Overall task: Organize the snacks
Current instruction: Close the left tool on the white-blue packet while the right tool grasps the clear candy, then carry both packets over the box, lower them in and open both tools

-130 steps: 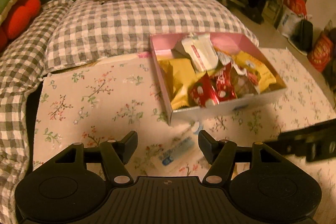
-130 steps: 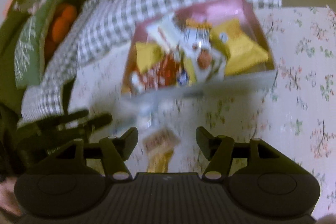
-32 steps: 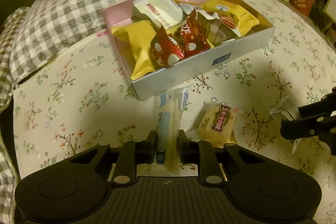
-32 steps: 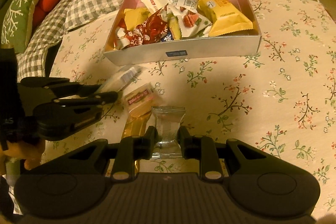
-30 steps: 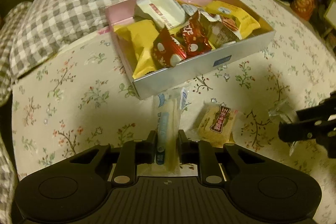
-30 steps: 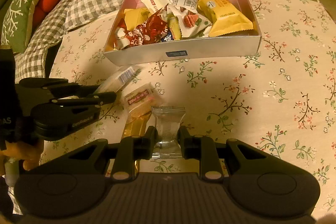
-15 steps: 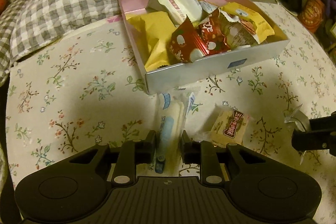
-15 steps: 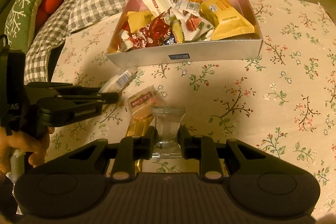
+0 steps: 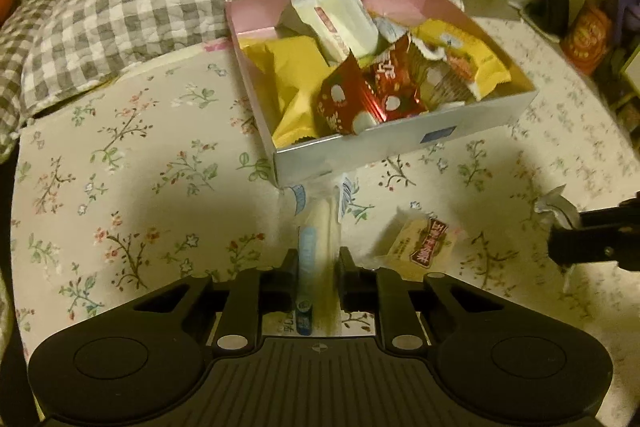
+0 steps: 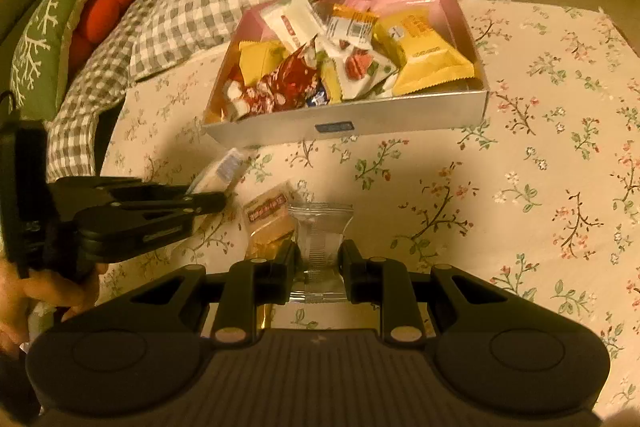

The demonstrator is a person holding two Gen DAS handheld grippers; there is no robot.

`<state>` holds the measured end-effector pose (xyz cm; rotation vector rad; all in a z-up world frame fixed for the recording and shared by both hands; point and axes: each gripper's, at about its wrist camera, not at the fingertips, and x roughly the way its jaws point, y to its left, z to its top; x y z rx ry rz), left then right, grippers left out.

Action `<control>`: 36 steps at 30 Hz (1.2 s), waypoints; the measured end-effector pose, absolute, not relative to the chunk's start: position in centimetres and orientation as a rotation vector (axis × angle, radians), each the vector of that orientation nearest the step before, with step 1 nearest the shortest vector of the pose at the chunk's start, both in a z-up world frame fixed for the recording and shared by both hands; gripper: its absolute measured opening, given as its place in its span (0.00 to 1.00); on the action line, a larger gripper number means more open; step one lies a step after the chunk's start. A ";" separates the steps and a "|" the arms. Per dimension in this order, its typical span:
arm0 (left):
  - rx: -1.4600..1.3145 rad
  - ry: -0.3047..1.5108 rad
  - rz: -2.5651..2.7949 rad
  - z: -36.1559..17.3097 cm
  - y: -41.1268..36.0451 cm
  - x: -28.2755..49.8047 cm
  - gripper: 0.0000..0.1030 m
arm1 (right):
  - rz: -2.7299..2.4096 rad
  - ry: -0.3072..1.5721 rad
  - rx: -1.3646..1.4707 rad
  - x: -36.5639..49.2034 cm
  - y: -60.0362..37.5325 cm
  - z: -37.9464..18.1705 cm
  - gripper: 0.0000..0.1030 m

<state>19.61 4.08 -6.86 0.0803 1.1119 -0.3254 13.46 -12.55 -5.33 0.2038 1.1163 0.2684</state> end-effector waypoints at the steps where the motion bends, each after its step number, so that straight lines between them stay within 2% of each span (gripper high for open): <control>1: 0.066 1.114 -0.328 -6.7 4.3 19.5 0.16 | 0.267 1.114 0.208 13.5 -12.7 -5.3 0.21; 8: -0.131 1.111 -0.441 -5.2 5.0 18.6 0.16 | 0.260 1.100 0.231 13.8 -13.5 -4.8 0.21; 17: -0.334 0.942 -0.472 -0.3 7.6 18.5 0.16 | 0.225 1.059 0.283 14.9 -15.9 -3.5 0.21; 36: -0.605 0.813 -0.333 -0.8 6.9 24.5 0.16 | 0.203 0.936 0.404 20.0 -18.7 -2.9 0.21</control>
